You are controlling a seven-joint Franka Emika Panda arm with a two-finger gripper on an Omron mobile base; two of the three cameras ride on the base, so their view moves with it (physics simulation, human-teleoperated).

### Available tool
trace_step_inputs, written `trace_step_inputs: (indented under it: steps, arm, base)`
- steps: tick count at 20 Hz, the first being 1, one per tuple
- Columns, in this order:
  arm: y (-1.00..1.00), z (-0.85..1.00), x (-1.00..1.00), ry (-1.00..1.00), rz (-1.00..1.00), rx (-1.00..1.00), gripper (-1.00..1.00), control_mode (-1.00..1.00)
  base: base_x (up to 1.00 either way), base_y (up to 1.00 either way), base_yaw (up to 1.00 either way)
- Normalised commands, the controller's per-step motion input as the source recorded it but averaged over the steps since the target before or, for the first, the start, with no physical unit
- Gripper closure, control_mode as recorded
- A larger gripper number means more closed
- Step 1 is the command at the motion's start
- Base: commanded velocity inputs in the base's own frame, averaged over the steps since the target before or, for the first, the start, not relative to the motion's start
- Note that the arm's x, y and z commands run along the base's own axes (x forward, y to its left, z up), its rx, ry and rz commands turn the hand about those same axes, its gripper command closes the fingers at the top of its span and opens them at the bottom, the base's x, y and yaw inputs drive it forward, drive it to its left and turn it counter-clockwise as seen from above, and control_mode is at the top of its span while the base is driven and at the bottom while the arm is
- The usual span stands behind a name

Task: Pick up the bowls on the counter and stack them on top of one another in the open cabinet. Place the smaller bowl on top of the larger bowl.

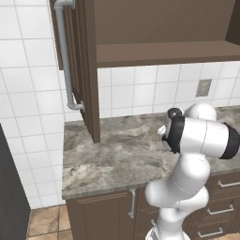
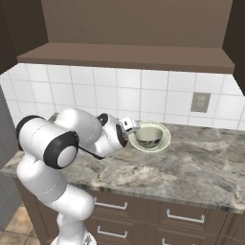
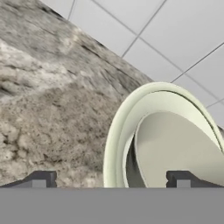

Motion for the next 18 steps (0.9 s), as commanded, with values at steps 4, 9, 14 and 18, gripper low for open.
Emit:
trace_step_inputs:
  steps: [4,9,14,18]
  arm:
    - [0.0,0.0,0.09,0.0,-0.01,0.0,-1.0,-1.0]
    - [-0.02,0.0,0.13,0.0,0.0,0.0,-1.0,-1.0]
    - [-0.14,0.0,0.12,0.0,0.0,0.0,-1.0,-1.0]
    - [-0.21,0.0,0.08,0.0,0.0,0.0,-1.0,-1.0]
  base:
    - [0.0,0.0,0.0]
    - [0.0,0.0,0.0]
    - [0.0,0.0,0.0]
    - [0.0,0.0,0.0]
